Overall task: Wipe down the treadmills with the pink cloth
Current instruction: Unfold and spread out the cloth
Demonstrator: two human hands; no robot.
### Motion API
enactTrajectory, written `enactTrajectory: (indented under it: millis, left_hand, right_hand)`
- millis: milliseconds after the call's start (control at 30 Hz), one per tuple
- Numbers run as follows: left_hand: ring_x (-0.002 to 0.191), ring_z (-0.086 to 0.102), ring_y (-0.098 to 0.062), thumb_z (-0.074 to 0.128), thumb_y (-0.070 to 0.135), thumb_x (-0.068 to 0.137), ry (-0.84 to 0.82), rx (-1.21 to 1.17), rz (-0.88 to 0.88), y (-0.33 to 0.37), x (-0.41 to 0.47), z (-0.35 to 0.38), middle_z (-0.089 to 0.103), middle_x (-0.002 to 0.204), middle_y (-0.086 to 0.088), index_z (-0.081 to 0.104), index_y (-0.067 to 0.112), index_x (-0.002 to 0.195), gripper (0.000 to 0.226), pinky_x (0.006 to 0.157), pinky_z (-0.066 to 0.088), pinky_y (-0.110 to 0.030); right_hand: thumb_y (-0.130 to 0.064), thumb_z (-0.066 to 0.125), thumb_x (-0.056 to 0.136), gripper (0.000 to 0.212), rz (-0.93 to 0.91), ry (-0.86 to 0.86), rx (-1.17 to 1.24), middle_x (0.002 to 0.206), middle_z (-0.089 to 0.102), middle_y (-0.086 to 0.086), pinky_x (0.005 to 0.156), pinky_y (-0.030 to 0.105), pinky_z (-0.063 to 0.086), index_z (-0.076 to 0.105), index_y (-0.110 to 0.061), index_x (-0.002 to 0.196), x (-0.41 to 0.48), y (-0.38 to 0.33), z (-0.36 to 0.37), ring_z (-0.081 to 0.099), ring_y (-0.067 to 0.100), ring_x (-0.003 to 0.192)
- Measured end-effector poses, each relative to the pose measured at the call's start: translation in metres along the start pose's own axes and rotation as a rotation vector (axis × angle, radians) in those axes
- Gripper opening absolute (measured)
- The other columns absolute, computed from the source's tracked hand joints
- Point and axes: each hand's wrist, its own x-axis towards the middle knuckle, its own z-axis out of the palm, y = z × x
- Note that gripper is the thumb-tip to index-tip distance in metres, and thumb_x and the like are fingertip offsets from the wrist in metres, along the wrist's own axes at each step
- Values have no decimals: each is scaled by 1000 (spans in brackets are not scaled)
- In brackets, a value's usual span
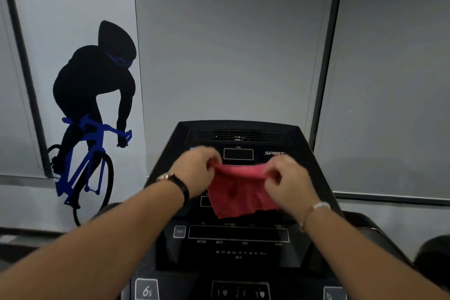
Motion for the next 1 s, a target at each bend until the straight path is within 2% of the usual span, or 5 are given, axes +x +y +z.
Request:
enactTrajectory:
  millis: [167, 367, 500, 767, 1000]
  left_hand:
    - [100, 52, -9, 59, 53, 63, -378, 99, -61, -16, -23, 24, 56, 97, 21, 68, 42, 81, 23, 88, 48, -33]
    - [128, 36, -15, 44, 48, 91, 94, 105, -103, 10, -11, 51, 44, 138, 11, 51, 38, 128, 39, 106, 30, -36]
    - [145, -1, -17, 29, 42, 96, -5, 172, -55, 9, -9, 84, 7, 158, 7, 19, 39, 145, 50, 118, 2, -43]
    - [121, 54, -22, 38, 40, 74, 145, 205, 27, -3, -27, 102, 63, 124, 1, 67, 24, 109, 48, 96, 48, -41]
    - [115, 59, -22, 44, 39, 73, 161, 202, 44, -2, -28, 103, 66, 118, 1, 69, 24, 104, 43, 89, 52, -43]
  right_hand:
    - [-52, 35, 76, 40, -25, -251, -349, 80, 63, -14, 77, 33, 44, 64, -24, 71, -40, 25, 22, 53, 11, 78]
    - [-45, 41, 78, 26, 30, 52, -431, 86, 58, -12, 74, 35, 43, 60, -29, 77, -23, 6, 42, 52, 16, 83]
    - [-40, 35, 82, 41, 13, -66, -527, 121, 59, -4, 90, 42, 46, 61, -28, 112, -24, 7, 65, 54, 20, 113]
    - [-37, 39, 81, 45, -18, -33, -521, 119, 64, -4, 91, 38, 50, 62, -26, 118, -37, 17, 75, 59, 19, 111]
    - [-34, 37, 84, 46, -68, 3, -506, 123, 62, -3, 95, 38, 47, 59, -23, 123, -46, 24, 81, 57, 21, 115]
